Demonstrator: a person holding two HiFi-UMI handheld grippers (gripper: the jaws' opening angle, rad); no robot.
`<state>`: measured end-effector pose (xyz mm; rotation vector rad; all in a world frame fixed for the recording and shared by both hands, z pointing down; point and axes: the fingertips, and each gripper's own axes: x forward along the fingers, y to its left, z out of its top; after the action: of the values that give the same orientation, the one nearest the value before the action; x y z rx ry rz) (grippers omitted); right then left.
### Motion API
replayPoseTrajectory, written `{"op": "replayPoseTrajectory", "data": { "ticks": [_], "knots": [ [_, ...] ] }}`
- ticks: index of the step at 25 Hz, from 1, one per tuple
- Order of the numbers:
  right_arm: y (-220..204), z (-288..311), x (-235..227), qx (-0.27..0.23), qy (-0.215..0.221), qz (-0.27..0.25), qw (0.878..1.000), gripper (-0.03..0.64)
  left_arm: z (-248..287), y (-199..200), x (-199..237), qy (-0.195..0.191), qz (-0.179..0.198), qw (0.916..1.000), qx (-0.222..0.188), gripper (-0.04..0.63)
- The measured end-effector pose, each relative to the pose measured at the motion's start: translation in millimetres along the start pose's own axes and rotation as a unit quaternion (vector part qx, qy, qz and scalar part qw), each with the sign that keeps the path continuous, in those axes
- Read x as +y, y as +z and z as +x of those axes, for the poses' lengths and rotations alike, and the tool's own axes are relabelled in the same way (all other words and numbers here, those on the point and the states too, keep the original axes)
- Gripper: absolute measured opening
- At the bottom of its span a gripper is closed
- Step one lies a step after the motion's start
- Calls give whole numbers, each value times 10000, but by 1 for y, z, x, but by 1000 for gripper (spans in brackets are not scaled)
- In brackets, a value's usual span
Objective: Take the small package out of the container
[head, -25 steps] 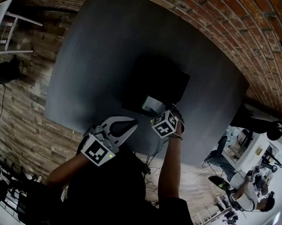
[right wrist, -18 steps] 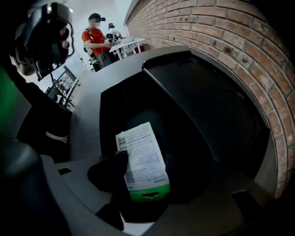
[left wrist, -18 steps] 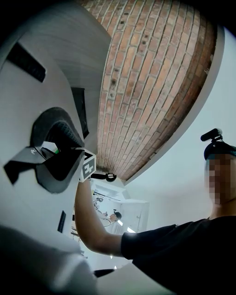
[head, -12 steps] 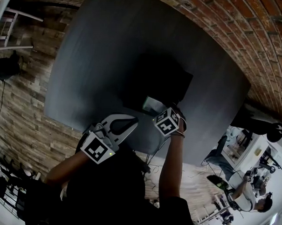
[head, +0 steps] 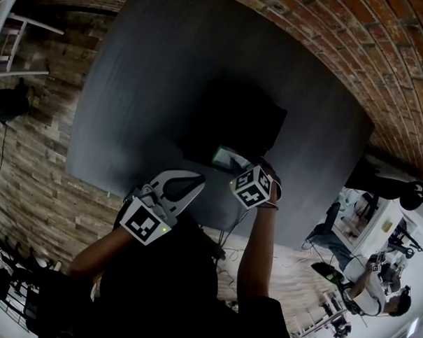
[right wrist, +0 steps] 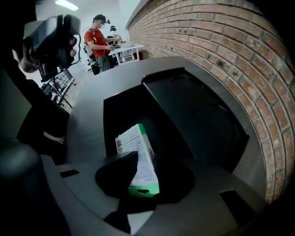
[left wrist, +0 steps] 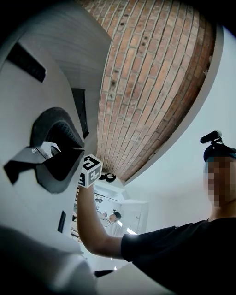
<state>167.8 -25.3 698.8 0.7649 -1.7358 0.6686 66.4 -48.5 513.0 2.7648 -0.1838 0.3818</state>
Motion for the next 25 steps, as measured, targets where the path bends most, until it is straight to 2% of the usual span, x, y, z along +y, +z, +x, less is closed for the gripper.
{"op": "replayPoseTrajectory", "data": {
  "ticks": [11,25],
  "knots": [
    [2,-24,13,-322,-224,149,9991,86,-5,0,-11,3,106,9999,-81,42],
    [-8,-36,48,-541,-360,250,9976,78,-13,-5,-23,28,104,9999,-75,43]
  ]
}}
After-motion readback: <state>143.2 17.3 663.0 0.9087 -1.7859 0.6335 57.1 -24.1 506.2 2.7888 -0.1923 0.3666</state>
